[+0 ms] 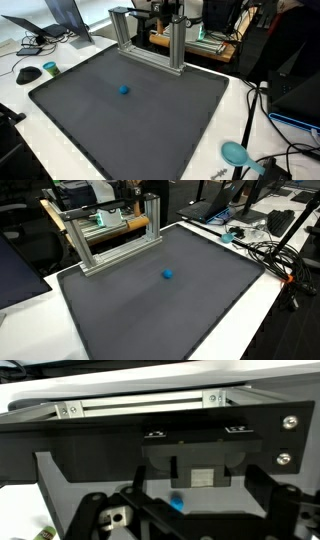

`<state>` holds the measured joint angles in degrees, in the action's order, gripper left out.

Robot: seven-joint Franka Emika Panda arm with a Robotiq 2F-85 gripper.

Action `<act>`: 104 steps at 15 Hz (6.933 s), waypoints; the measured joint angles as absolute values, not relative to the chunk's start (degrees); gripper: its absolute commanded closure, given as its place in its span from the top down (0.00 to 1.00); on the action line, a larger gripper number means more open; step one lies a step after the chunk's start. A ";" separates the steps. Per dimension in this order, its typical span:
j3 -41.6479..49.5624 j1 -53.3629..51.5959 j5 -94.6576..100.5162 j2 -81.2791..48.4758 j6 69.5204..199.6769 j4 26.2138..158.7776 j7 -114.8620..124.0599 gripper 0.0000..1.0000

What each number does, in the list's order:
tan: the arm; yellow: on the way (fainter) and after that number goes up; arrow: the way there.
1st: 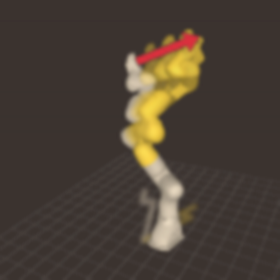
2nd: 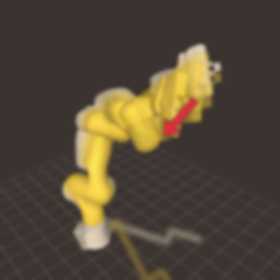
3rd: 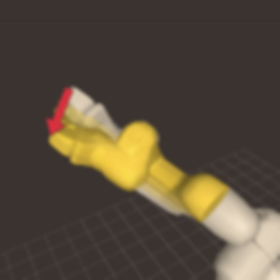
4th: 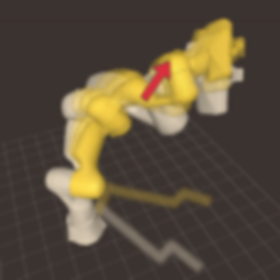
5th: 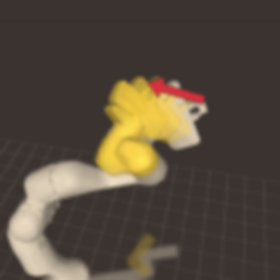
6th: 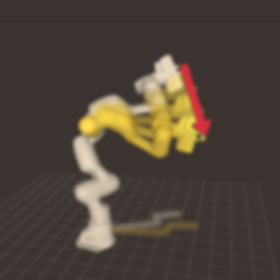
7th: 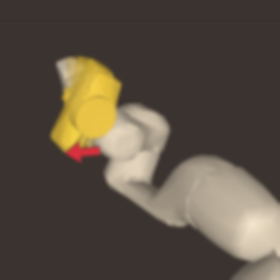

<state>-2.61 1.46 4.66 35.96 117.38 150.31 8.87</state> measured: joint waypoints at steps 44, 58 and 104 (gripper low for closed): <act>-2.04 1.04 3.14 33.21 117.59 150.72 6.72 0.22; -3.16 2.57 3.71 24.68 127.66 139.21 14.19 0.22; 0.99 2.36 4.26 -12.23 140.29 119.95 8.37 0.22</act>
<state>0.99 2.36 4.26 -12.23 140.29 119.95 8.37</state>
